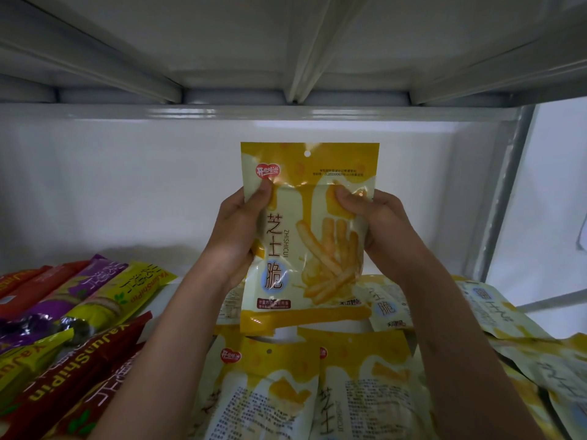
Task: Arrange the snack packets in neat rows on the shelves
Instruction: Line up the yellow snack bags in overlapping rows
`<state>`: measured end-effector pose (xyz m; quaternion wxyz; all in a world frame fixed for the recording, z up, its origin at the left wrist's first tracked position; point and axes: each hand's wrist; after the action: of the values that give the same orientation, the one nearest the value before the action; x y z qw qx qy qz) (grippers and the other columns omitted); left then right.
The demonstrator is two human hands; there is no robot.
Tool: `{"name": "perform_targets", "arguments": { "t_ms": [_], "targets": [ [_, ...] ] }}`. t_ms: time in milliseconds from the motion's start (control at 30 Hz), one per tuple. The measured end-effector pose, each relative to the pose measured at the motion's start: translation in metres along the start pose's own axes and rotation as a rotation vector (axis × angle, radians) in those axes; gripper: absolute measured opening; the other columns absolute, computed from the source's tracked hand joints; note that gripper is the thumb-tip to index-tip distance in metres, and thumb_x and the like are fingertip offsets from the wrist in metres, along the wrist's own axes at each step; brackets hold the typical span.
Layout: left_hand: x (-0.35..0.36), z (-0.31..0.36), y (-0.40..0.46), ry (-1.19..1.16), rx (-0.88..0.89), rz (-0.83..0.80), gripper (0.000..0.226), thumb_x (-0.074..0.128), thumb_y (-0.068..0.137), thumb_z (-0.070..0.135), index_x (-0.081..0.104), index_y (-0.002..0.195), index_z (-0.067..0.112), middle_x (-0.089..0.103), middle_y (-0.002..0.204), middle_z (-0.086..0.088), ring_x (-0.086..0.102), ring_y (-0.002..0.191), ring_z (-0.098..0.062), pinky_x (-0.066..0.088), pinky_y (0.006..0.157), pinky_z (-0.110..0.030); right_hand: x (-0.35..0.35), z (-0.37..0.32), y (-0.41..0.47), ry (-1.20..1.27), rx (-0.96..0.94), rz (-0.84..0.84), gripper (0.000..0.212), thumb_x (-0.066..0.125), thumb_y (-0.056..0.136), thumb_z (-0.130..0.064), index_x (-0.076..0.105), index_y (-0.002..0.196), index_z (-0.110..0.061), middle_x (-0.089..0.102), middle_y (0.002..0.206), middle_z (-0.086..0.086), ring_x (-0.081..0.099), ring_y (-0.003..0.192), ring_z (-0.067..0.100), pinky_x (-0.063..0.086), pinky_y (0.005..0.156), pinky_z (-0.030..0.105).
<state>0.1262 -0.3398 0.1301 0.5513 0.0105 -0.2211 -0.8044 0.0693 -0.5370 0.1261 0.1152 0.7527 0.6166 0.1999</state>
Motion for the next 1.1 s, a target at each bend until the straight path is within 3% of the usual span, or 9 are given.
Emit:
{"name": "perform_targets", "arguments": {
  "t_ms": [100,200,333,533,667,800,933,1033,1100],
  "targets": [
    [0.0,0.0,-0.001,-0.023,-0.021,-0.062,0.024,0.059,0.101,0.034,0.072,0.111,0.017,0.081,0.102,-0.008,0.08,0.09,-0.025,0.064,0.068,-0.037,0.001,0.003,0.0,-0.011,-0.031,0.043,0.027,0.067,0.1,-0.022,0.075,0.116,-0.001,0.077,0.113,0.017,0.075,0.107,0.036,0.057,0.1,0.056],
    [-0.003,-0.002,-0.002,0.04,-0.078,-0.159,0.035,0.07,0.088,0.033,0.074,0.115,0.01,0.08,0.107,-0.012,0.079,0.095,-0.029,0.065,0.076,-0.039,-0.001,0.003,0.001,0.01,-0.056,0.078,0.025,0.065,0.101,-0.02,0.075,0.115,-0.001,0.078,0.111,0.016,0.075,0.106,0.033,0.058,0.099,0.052],
    [-0.006,-0.007,-0.001,0.094,-0.094,-0.135,0.027,0.072,0.093,0.024,0.075,0.112,0.004,0.08,0.108,-0.014,0.078,0.099,-0.032,0.065,0.085,-0.044,0.0,0.003,0.001,0.021,-0.034,0.065,0.024,0.066,0.101,-0.022,0.076,0.114,-0.005,0.079,0.112,0.013,0.076,0.105,0.031,0.06,0.096,0.048],
    [-0.008,-0.008,0.001,0.057,-0.056,-0.054,0.025,0.073,0.094,0.022,0.075,0.109,0.002,0.08,0.104,-0.016,0.079,0.094,-0.033,0.066,0.076,-0.04,-0.002,0.004,0.0,-0.049,0.059,-0.042,0.039,0.073,0.089,-0.034,0.076,0.115,-0.004,0.077,0.114,0.015,0.075,0.107,0.035,0.059,0.096,0.056],
    [-0.008,-0.006,0.0,0.054,-0.104,-0.139,0.033,0.073,0.088,0.03,0.076,0.11,0.005,0.08,0.107,-0.013,0.079,0.099,-0.028,0.065,0.078,-0.035,0.0,0.007,0.002,-0.098,-0.019,0.102,0.027,0.079,0.088,-0.021,0.078,0.109,-0.003,0.079,0.107,0.014,0.077,0.101,0.032,0.059,0.094,0.059],
    [-0.011,-0.01,0.0,0.176,-0.171,-0.241,0.05,0.081,0.074,0.037,0.077,0.113,0.008,0.079,0.112,-0.013,0.076,0.107,-0.033,0.059,0.096,-0.047,-0.001,0.007,0.002,-0.108,-0.025,0.157,0.023,0.082,0.087,-0.022,0.08,0.102,-0.005,0.081,0.1,0.01,0.079,0.093,0.027,0.063,0.089,0.052],
    [-0.007,-0.01,0.0,0.113,-0.11,-0.159,0.04,0.08,0.078,0.024,0.077,0.113,0.004,0.08,0.108,-0.012,0.078,0.101,-0.029,0.065,0.083,-0.037,0.0,0.002,-0.002,-0.084,0.034,0.055,0.032,0.078,0.089,-0.029,0.077,0.112,-0.007,0.08,0.107,0.009,0.078,0.1,0.027,0.062,0.092,0.05],
    [-0.008,-0.012,0.002,0.106,-0.086,-0.115,0.036,0.08,0.076,0.024,0.078,0.108,0.007,0.081,0.105,-0.011,0.079,0.096,-0.028,0.066,0.079,-0.037,0.0,-0.001,-0.005,-0.075,0.161,-0.112,0.039,0.074,0.091,-0.03,0.071,0.123,-0.008,0.078,0.115,0.009,0.076,0.105,0.03,0.062,0.091,0.05],
    [-0.008,-0.013,0.002,0.122,-0.085,-0.1,0.036,0.081,0.075,0.026,0.078,0.106,0.008,0.081,0.103,-0.011,0.079,0.095,-0.028,0.066,0.078,-0.038,0.0,0.001,-0.005,-0.07,0.178,-0.127,0.038,0.075,0.092,-0.026,0.071,0.124,-0.006,0.078,0.116,0.012,0.076,0.105,0.033,0.062,0.092,0.053]
  ]
}}
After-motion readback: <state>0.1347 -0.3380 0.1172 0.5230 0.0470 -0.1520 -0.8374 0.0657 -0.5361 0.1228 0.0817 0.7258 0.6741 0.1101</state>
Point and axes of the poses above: each hand's wrist, its own y-axis towards the middle knuckle, its own x-axis out of the palm, z = x × y
